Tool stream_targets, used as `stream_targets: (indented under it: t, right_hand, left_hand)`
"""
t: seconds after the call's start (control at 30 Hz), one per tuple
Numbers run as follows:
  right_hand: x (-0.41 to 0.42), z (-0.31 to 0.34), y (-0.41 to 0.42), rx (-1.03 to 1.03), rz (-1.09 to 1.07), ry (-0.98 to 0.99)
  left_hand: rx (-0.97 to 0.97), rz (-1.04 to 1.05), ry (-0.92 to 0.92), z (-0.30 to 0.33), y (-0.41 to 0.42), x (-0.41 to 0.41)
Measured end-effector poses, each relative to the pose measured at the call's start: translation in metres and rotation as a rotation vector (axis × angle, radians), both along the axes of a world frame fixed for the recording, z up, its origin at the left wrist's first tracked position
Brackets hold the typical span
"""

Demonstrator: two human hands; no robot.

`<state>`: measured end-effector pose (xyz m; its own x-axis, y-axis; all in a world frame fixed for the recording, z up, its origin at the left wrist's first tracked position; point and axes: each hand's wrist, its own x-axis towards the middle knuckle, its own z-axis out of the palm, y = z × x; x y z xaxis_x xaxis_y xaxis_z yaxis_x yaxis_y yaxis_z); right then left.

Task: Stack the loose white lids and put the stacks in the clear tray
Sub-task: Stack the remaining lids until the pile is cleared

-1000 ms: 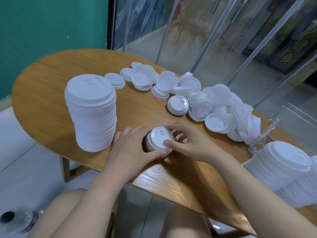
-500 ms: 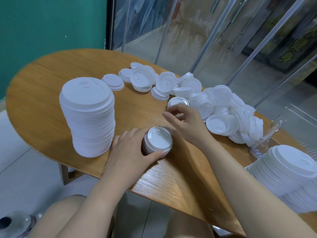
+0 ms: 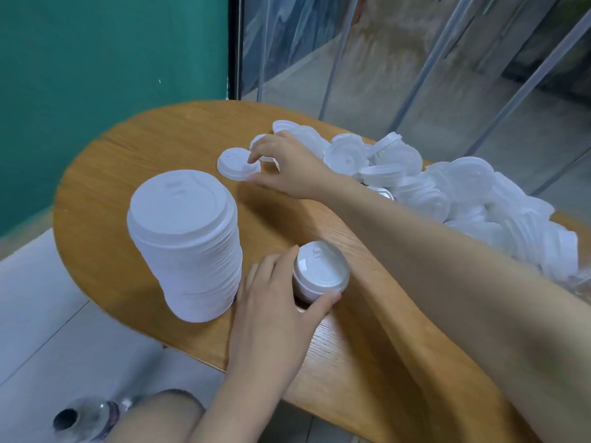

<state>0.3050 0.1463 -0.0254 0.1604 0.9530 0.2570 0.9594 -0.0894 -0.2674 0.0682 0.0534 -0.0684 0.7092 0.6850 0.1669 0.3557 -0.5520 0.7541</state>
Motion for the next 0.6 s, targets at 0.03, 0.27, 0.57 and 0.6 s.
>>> stream_targets:
  t: [0.03, 0.27, 0.57, 0.6]
  right_hand:
    - [0.003, 0.001, 0.01, -0.039, 0.008, -0.042]
    - [0.026, 0.012, 0.052, -0.153, 0.028, -0.361]
    - [0.024, 0.005, 0.068, -0.269, 0.05, -0.289]
    - [0.023, 0.005, 0.067, -0.259, 0.041, -0.278]
  left_hand:
    - [-0.016, 0.01, -0.011, 0.0, 0.0, 0.0]
    - [-0.005, 0.021, -0.023, -0.002, 0.001, 0.002]
    - [-0.007, 0.012, -0.064, -0.009, 0.003, 0.001]
    - [-0.01, 0.013, -0.064, -0.009, 0.003, 0.001]
